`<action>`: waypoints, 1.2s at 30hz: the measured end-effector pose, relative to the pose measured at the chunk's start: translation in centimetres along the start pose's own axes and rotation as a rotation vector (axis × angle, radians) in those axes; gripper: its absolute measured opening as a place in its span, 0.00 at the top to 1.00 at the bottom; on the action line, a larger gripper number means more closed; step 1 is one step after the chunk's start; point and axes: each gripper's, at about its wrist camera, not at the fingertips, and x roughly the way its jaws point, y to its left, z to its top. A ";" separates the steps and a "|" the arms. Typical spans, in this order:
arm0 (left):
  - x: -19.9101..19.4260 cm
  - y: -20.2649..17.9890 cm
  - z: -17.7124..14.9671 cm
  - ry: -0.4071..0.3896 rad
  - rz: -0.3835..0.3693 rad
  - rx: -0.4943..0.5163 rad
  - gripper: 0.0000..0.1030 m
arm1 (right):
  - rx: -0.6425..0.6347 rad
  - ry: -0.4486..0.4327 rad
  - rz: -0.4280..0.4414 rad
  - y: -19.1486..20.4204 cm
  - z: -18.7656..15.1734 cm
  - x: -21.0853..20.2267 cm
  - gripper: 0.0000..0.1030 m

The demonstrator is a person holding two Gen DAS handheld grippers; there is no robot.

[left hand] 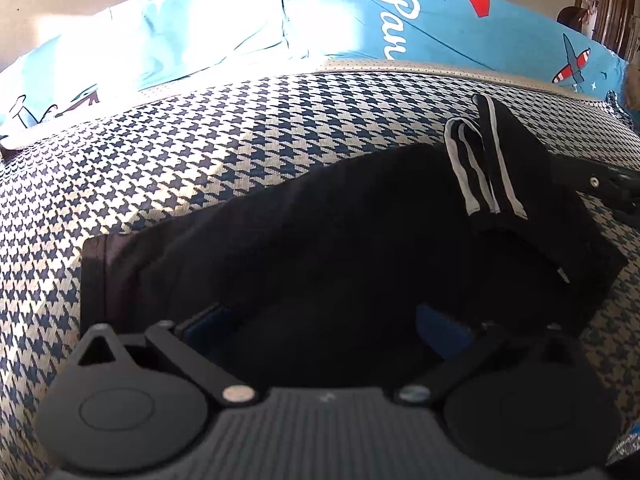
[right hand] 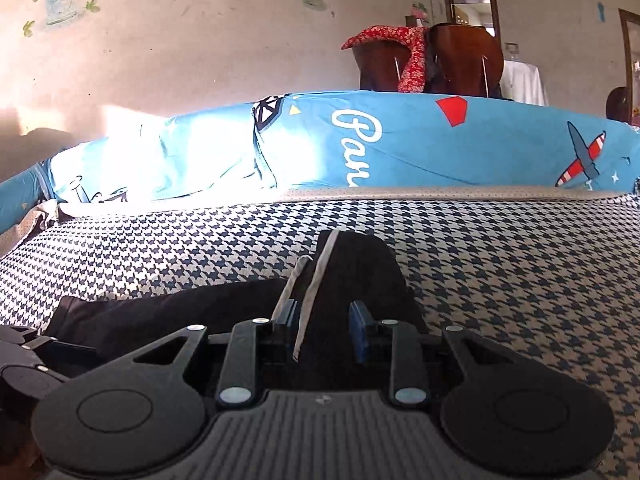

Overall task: Fold clothes
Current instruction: 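Fold the striped cuff over the strip toward the left gripper with the right gripper, then release the striped cuff and pull the right gripper back from the bundle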

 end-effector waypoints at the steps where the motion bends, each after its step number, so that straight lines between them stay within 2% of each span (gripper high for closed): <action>1: 0.0 0.1 0.1 -0.004 0.003 -0.003 0.00 | -0.008 -0.001 -0.006 0.1 0.2 0.6 0.70; 8: -0.2 0.5 0.4 -0.017 0.012 -0.023 0.00 | -0.077 -0.015 -0.045 1.6 1.3 3.8 0.61; 15: 0.0 1.1 0.5 -0.009 0.004 -0.047 0.00 | -0.117 -0.002 -0.146 2.4 1.3 6.6 0.62; 20: 0.2 1.2 0.6 -0.003 0.002 -0.058 0.00 | -0.103 0.017 -0.175 2.2 1.1 7.9 0.78; 24: 0.1 1.2 0.7 -0.002 0.002 -0.064 0.00 | -0.097 0.014 -0.191 2.2 1.0 8.3 0.87; 28: -0.4 1.5 0.7 -0.014 0.007 -0.076 0.00 | -0.065 -0.003 -0.160 2.0 1.2 8.1 0.89; 36: -0.7 1.5 0.6 -0.018 0.005 -0.086 0.00 | -0.090 -0.013 -0.064 2.5 1.2 7.9 0.90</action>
